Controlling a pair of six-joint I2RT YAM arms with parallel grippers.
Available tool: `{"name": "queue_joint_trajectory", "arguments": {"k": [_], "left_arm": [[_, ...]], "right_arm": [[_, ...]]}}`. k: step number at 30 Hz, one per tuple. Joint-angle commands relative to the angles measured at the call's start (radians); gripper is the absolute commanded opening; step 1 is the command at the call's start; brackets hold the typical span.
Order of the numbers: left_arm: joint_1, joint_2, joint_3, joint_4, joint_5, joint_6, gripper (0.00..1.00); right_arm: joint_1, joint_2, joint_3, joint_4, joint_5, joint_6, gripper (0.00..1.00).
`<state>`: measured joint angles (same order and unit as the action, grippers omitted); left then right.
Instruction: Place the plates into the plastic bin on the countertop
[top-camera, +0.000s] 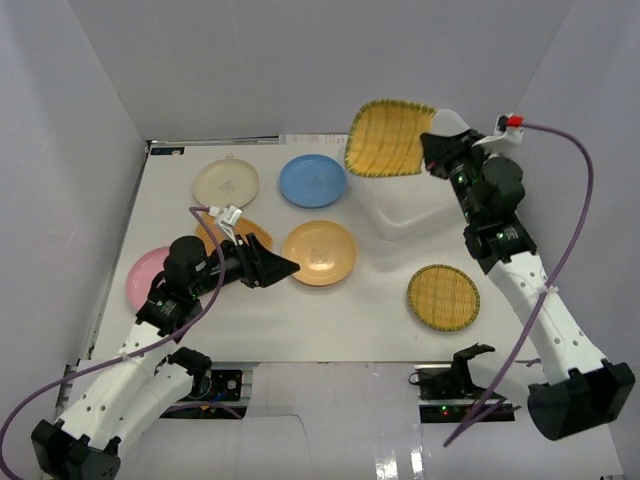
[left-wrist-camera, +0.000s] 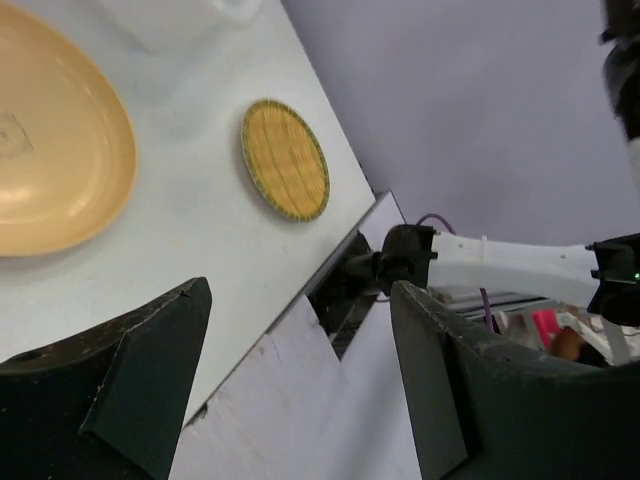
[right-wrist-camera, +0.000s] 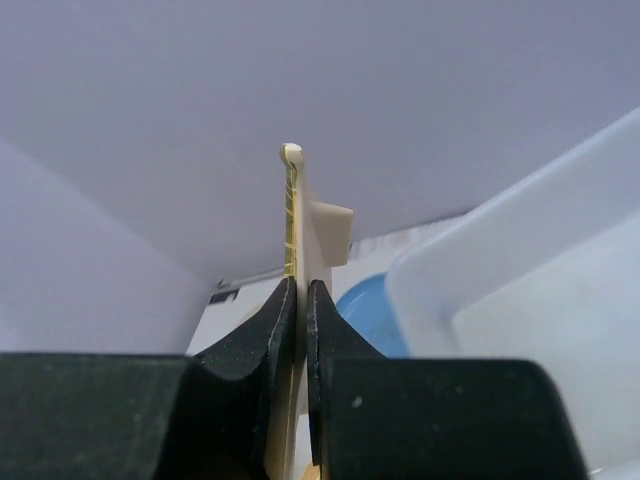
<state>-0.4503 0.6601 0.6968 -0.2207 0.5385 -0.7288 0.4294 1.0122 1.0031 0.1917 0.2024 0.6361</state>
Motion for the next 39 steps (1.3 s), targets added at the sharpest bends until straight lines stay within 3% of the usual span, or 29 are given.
{"name": "queue_joint_trajectory", "arguments": {"k": [1,5,6,9,14,19,24,27,29,30,32,37,39], "left_arm": [[-0.039,0.061,-0.135,0.292,0.143,-0.231,0.82],[-0.22,0.194,-0.083,0.304,-0.035,-0.181,0.84],[-0.301,0.228,-0.068,0.302,-0.114,-0.167,0.84],[-0.393,0.369,-0.022,0.322,-0.159,-0.149,0.86],[-0.487,0.524,0.004,0.36,-0.245,-0.127,0.87],[-0.606,0.72,0.088,0.357,-0.353,-0.12,0.87],[-0.657,0.877,0.184,0.32,-0.448,-0.098,0.88],[-0.671,0.969,0.25,0.305,-0.485,-0.083,0.89],[-0.682,1.033,0.3,0.296,-0.506,-0.061,0.89],[-0.685,1.056,0.319,0.291,-0.518,-0.055,0.89],[-0.686,1.131,0.375,0.273,-0.523,-0.044,0.9],[-0.697,1.242,0.469,0.25,-0.571,-0.037,0.9],[-0.697,1.288,0.507,0.248,-0.577,-0.041,0.9]], "right_arm": [[-0.185,0.168,0.171,-0.073,-0.234,-0.044,0.08],[-0.369,0.35,0.391,-0.196,-0.314,-0.102,0.08],[-0.385,0.409,0.443,-0.23,-0.322,-0.125,0.08],[-0.417,0.512,0.521,-0.308,-0.368,-0.191,0.08],[-0.503,0.612,0.523,-0.344,-0.343,-0.272,0.08],[-0.58,0.787,0.566,-0.344,-0.572,-0.242,0.08],[-0.58,0.859,0.588,-0.412,-0.6,-0.251,0.08],[-0.58,0.881,0.609,-0.518,-0.517,-0.269,0.08],[-0.58,0.849,0.548,-0.515,-0.413,-0.269,0.16],[-0.58,0.836,0.522,-0.508,-0.39,-0.269,0.37],[-0.58,0.797,0.45,-0.476,-0.344,-0.271,0.65],[-0.574,0.672,0.28,-0.388,-0.319,-0.247,0.82],[-0.569,0.591,0.22,-0.339,-0.325,-0.224,0.83]]}}
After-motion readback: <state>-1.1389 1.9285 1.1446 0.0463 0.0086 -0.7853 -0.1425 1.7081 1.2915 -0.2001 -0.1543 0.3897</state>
